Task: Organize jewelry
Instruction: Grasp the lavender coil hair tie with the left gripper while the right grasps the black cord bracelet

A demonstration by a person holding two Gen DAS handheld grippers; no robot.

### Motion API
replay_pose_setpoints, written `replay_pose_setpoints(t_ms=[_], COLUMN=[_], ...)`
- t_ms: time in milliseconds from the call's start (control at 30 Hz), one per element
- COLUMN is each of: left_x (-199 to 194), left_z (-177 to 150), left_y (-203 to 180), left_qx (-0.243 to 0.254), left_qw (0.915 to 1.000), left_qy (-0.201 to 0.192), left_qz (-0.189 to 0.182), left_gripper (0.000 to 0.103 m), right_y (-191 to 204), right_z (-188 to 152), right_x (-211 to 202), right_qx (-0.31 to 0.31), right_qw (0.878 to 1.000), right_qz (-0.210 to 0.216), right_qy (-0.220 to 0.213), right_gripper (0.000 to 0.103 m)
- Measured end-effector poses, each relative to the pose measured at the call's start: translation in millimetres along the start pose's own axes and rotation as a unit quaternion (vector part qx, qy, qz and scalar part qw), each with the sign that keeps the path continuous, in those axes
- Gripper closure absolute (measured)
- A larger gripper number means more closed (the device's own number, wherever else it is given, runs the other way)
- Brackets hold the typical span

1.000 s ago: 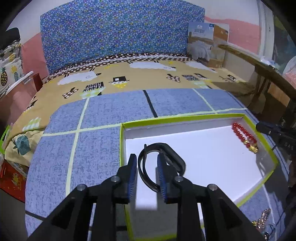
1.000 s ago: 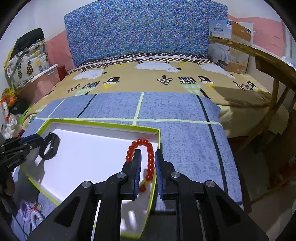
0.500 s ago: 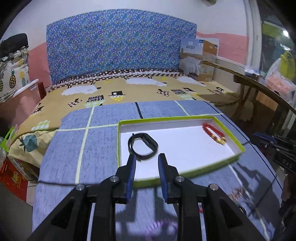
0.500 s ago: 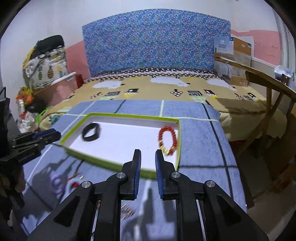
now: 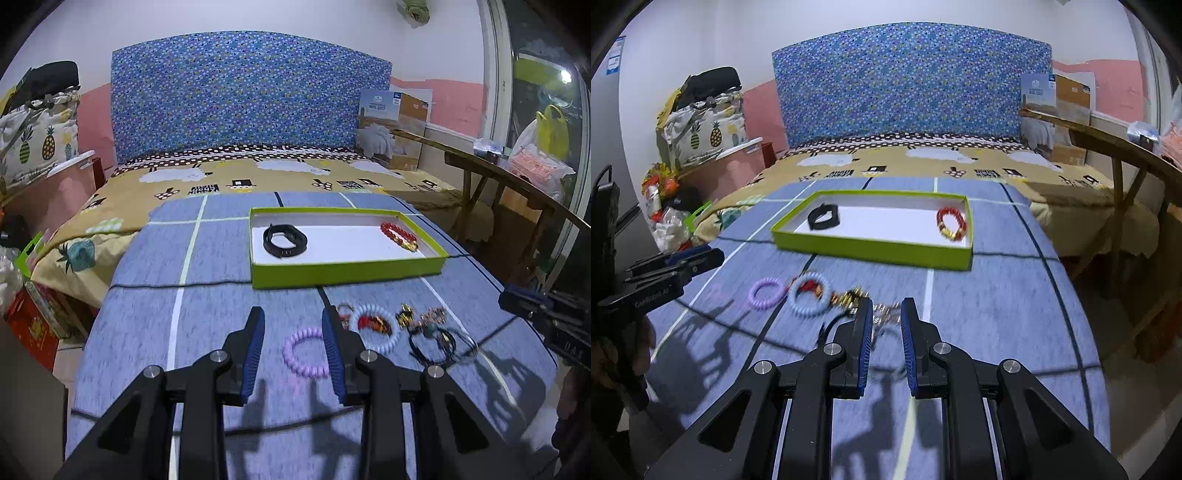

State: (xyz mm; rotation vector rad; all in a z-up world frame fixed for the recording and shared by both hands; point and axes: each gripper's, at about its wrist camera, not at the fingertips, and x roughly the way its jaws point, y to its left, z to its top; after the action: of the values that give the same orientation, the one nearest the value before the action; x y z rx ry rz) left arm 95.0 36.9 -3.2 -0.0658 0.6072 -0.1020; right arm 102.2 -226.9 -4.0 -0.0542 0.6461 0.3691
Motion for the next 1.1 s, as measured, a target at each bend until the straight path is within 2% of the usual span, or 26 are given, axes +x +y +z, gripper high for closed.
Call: replay_pose_setpoints(t_ms=[300, 567, 800, 1100], left_x=[-12, -10, 4, 33], left_z=[-21, -26, -25, -17], left_y=[-3, -10, -6, -4], left_qx=[0.001, 0.015, 0.015, 0.010], left_qw=[0.9999, 0.9998, 0.9995, 0.9983], left_qy=[0.009, 0.011, 0.024, 0.056], left_qz=[-0.005, -0.001, 0.011, 0.006], left_gripper=[0.069, 0.069, 0.069, 0.069], right_y=[11, 15, 17, 20], right_z=[-22, -22, -20, -8], right_x=[-13, -8, 7, 39], right_qx=[0.003, 0.005, 0.002, -0.020], right_qw=[1.000, 1.000, 1.000, 0.999], right_qz=[0.001, 0.009, 0.011, 0.020], right_qy=[0.009, 0.013, 0.024, 0.044], right_gripper=[0.087, 0.087, 0.087, 0.087])
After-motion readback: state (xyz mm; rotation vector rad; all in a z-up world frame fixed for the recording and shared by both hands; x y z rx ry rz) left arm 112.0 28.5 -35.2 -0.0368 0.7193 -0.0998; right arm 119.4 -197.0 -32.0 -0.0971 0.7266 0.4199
